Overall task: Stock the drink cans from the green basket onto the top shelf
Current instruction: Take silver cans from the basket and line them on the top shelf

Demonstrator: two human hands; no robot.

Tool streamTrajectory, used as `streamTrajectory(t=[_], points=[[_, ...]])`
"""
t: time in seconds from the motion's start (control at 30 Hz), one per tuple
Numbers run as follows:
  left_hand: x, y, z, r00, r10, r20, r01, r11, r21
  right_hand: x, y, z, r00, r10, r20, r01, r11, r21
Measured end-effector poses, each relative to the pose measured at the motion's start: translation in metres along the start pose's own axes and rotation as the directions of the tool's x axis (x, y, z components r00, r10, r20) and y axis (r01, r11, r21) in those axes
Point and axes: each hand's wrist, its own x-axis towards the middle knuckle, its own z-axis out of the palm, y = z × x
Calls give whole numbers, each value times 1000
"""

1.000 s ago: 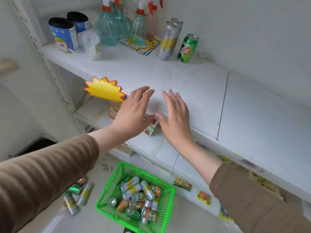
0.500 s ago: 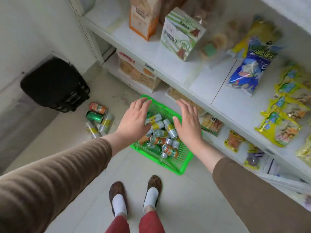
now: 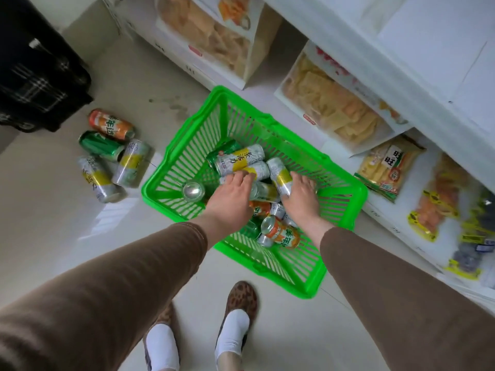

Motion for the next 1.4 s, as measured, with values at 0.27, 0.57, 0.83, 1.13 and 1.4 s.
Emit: streamTrajectory(t=[0.27,0.57,0.83,1.13,1.4], points=[[32,-18,38,1000,4,22,-3,1000,-21,53,5,51,991,132,-4,-131,981,-141],[-23,3,-46,999,-31,19,32,999,-35,-29,-25,-26,975,221,17,-214,918,334],[-107,77,-254,989,18,-147,-27,998,-64,-175,-122,-239,995,22,-93,46,738,673],[-200,169,-474,874,232,-427,-247,969,21,-315,-206,-504,935,-96,-340,246,868,431],[-175,258,-591,722,195,-664,-261,965,0,-323,-211,-686,817,-89,-570,256,941,220]])
